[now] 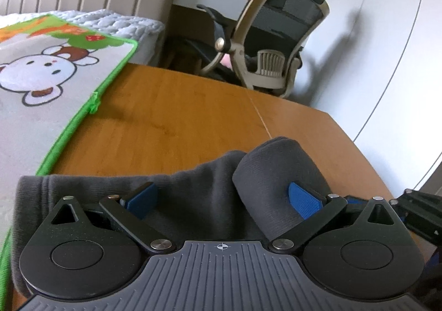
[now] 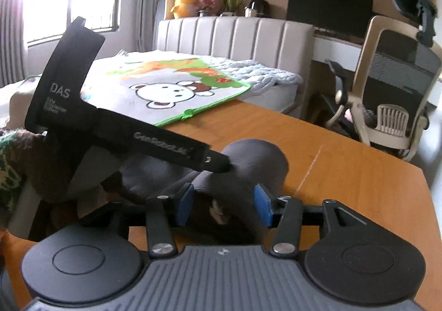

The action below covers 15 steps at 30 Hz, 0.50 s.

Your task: Fold clothes

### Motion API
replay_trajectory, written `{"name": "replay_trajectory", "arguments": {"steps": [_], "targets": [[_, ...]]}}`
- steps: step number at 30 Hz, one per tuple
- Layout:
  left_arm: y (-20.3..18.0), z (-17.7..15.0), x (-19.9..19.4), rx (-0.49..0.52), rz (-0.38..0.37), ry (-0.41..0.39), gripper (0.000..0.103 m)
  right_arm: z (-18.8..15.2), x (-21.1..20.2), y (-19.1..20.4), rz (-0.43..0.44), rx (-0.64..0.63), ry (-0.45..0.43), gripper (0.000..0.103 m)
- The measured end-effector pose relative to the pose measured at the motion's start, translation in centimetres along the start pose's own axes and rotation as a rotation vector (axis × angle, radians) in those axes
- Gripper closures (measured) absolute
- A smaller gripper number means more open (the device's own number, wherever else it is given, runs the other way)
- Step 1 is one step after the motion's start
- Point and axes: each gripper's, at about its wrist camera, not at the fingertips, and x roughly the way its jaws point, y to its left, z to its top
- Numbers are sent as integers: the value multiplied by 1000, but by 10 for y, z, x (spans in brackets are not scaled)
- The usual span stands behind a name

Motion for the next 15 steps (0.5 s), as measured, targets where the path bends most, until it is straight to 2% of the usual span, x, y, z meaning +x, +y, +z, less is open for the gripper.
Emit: {"name": "replay_trajectory", "arguments": {"steps": [6,9,11,13,15], "targets": [[6,-1,-7,-23,9,0,0,4,9,12,1,-48,-4,50],[9,2,-15,-44,8,-12,1,3,18,29,-16,-130,23,43],[9,6,-21,-56,-9,-33,0,1,22,39,-29,-183,33,43],[5,9,-23,-44,-18,-47,0,0,24,46,-37,-225,36,43],[-1,10,-18,-7,3,-38,0,0,23,44,-25,-213,31,43]]}}
